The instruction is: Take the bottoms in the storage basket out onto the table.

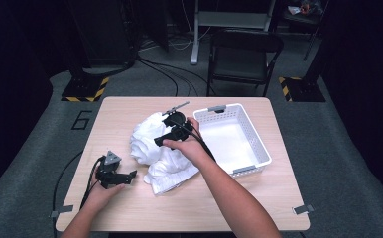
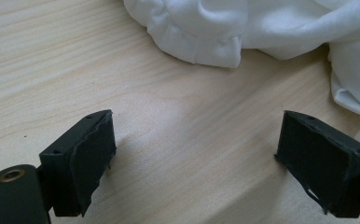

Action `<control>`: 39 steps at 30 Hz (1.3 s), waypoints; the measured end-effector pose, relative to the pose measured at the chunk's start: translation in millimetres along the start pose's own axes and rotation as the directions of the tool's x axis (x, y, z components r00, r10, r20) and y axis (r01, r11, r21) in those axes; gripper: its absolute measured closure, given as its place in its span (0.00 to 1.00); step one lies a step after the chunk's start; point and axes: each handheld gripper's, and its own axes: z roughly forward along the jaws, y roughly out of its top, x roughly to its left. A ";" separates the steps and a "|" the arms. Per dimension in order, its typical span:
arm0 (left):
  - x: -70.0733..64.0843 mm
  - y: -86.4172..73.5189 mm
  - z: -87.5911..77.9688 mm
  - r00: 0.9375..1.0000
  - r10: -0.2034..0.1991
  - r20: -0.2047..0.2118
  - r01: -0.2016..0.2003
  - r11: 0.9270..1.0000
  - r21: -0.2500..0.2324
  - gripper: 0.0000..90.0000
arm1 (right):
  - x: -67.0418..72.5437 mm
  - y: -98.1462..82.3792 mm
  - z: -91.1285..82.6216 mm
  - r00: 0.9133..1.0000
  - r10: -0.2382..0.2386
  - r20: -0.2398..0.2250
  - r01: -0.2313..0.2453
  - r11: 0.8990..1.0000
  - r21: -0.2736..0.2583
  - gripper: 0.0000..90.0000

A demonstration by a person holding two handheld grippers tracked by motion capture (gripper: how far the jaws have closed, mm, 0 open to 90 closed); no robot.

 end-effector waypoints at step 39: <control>-0.2 -0.1 -0.1 1.000 -0.002 0.000 0.002 1.000 0.001 0.12 | 9.8 -108.8 -45.5 0.978 -0.183 -0.099 0.171 0.978 -0.119 0.28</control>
